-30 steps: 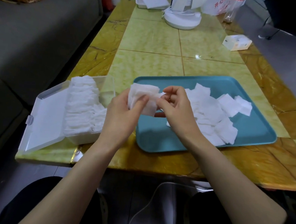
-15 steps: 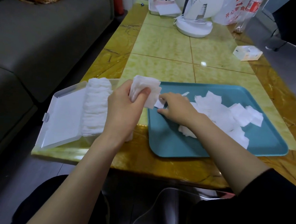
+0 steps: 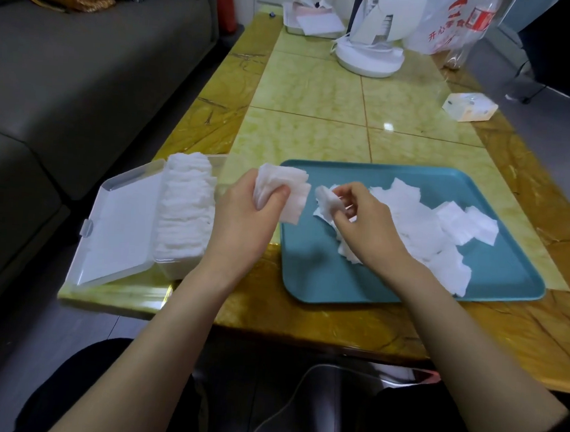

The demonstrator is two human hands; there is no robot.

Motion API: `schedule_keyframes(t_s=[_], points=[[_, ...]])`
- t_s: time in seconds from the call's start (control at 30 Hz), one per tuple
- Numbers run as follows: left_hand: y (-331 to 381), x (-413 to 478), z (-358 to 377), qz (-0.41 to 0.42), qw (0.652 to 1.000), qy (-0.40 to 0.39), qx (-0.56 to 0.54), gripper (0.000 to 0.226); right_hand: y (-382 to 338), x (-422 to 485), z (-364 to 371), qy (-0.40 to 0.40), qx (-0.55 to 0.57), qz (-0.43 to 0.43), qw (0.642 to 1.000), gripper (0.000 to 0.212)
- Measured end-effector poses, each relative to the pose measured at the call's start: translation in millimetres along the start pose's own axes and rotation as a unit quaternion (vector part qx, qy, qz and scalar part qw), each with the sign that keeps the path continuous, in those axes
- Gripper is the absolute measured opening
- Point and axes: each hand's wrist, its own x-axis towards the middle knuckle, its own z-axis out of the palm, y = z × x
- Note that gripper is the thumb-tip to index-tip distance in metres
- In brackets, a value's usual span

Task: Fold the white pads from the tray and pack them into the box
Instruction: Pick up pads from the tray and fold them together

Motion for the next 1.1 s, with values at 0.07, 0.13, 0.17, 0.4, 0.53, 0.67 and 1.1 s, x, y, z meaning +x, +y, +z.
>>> schedule_keyframes(t_s=[0.07,0.13,0.17,0.4,0.53,0.67,1.1], points=[[-1.0,-3.3,5.3,-0.008,1.0,-0.017,-0.01,0.01,1.0,-5.1,-3.9,0.009,0.036,0.028,0.999,0.015],[-2.7,-6.3,11.9,-0.007,0.999,-0.029,-0.015,0.008,0.9,-8.9,-8.0,0.011,0.079,0.047,0.996,0.013],[-3.3,-7.8,15.7,-0.007,0.999,-0.037,-0.02,0.007,0.8,-10.3,-10.9,0.011,0.108,0.056,0.992,0.009],[-10.6,-13.6,37.2,-0.046,0.996,-0.068,-0.044,0.012,-10.8,-19.2,-32.4,0.045,0.294,0.107,0.949,0.011],[-18.0,-12.0,41.4,-0.127,0.984,-0.065,-0.111,0.016,-17.1,-25.0,-40.0,-0.021,0.351,0.108,0.93,0.013],[-8.6,-12.3,42.5,-0.168,0.963,-0.072,-0.201,0.021,-19.3,-31.3,-30.3,-0.112,0.329,0.124,0.929,0.016],[-12.1,-15.1,39.5,-0.111,0.977,-0.076,-0.165,0.024,-15.4,-33.0,-17.0,-0.065,0.228,0.106,0.966,0.026]])
